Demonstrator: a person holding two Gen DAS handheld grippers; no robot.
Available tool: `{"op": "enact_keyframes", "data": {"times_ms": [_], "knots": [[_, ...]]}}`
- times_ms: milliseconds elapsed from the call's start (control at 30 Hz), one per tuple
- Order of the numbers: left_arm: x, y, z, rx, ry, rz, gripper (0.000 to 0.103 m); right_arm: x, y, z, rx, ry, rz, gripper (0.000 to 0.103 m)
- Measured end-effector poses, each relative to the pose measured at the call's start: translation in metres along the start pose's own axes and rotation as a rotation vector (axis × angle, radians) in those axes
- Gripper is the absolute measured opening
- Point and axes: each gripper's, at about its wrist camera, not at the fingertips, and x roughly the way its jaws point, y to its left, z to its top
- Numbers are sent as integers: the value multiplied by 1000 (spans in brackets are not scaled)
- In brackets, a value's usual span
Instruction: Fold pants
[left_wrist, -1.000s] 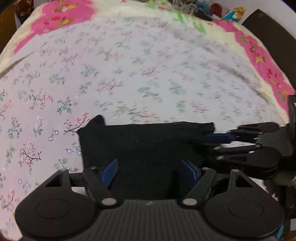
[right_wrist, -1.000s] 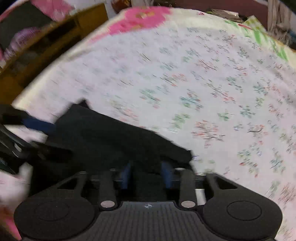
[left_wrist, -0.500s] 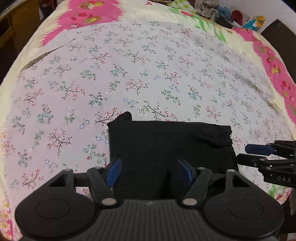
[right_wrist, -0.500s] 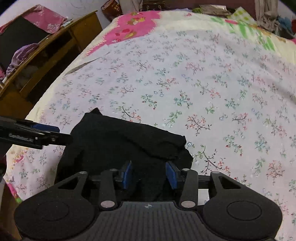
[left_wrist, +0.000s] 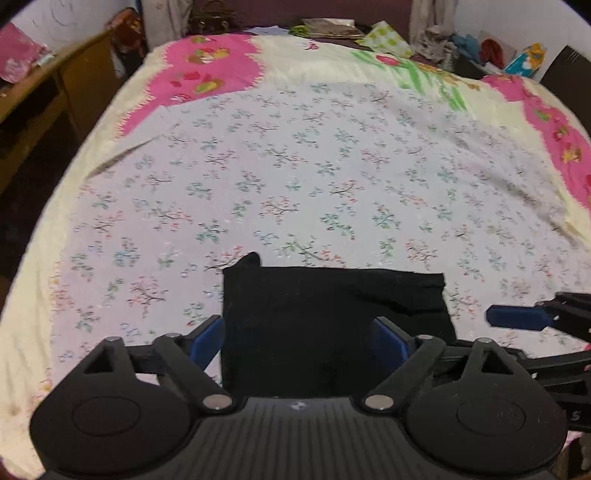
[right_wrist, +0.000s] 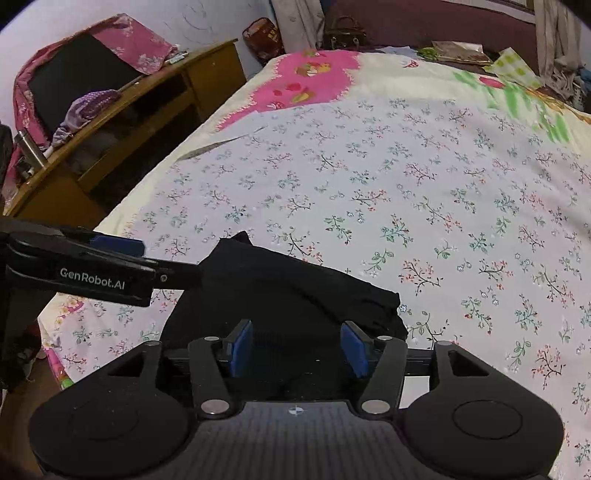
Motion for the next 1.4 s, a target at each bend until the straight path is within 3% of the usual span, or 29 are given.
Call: {"op": "enact_keyframes", "data": {"times_ms": [367,667,933,1233,1400], "knots": [[13,9,-20,10,77,15,95,14,-10,-14,78,61,-21,45],[37,47,-18,28,119,-18,95,47,-4,-19,164,116,-69,51],[52,65,-16,71,131,-60,95,57,13,-15,149,117,-124,56],[69,91,-19,73,158,-226,95,56,-13,-26,218,102,-171,61],[82,98,-25,34,179,-291,95,63,-40,-42,270,101,-126,63]]}}
